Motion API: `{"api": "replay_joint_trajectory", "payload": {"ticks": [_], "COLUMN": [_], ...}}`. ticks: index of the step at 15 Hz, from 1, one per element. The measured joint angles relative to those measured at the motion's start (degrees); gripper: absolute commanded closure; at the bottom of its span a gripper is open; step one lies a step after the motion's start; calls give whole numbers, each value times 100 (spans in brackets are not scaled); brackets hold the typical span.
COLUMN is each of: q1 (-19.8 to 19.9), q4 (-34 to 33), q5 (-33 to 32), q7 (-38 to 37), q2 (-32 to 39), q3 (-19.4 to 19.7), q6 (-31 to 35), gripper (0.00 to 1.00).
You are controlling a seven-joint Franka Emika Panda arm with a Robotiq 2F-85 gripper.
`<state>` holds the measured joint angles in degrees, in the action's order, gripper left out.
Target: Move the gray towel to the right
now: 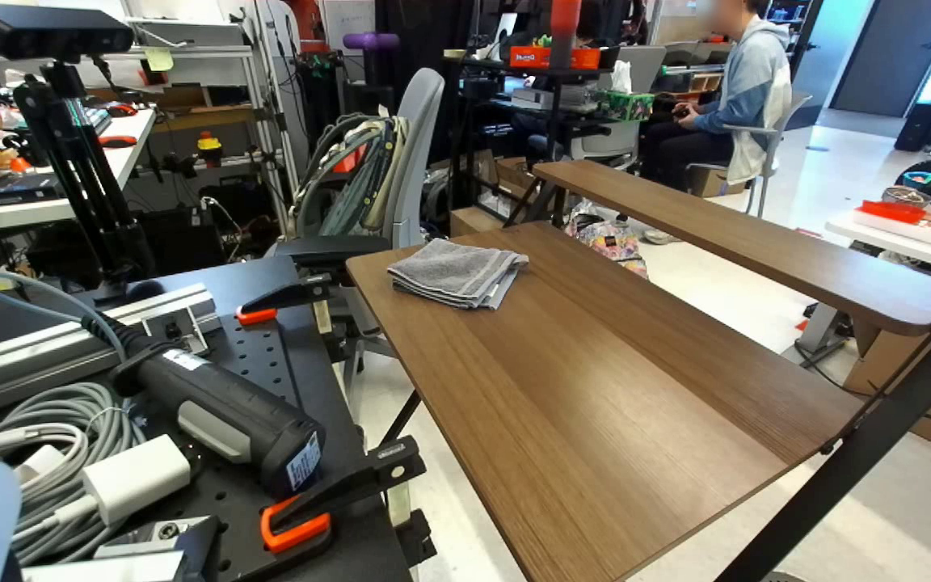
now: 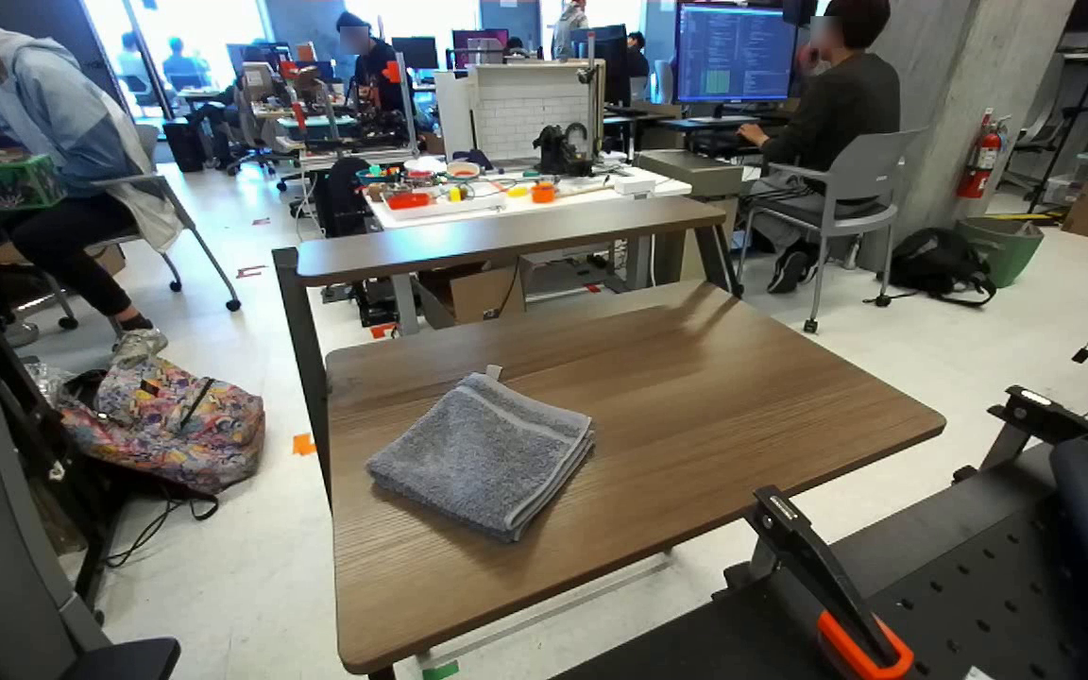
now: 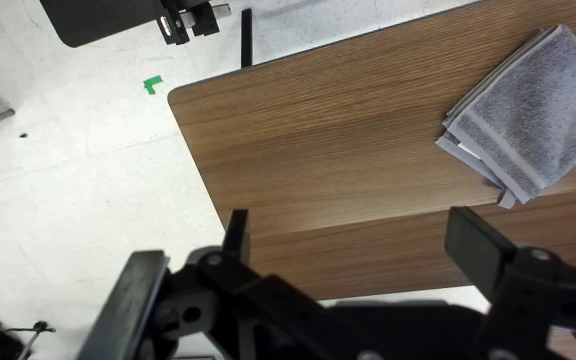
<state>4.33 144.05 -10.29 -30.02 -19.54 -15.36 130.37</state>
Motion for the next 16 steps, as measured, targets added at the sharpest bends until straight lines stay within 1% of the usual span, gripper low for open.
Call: {"api": "replay_joint_trajectory", "payload": {"ticks": [6, 10, 13, 16], "q1": [0, -73, -217, -434], "q4": [0, 19, 24, -42], "q5": [0, -21, -306, -771], "q7": [0, -71, -328, -585], "q2": [0, 73, 470, 1132], "q3": [0, 3, -142, -248], "q6": [0, 29, 284, 584], "gripper": [0, 0, 0, 0]}}
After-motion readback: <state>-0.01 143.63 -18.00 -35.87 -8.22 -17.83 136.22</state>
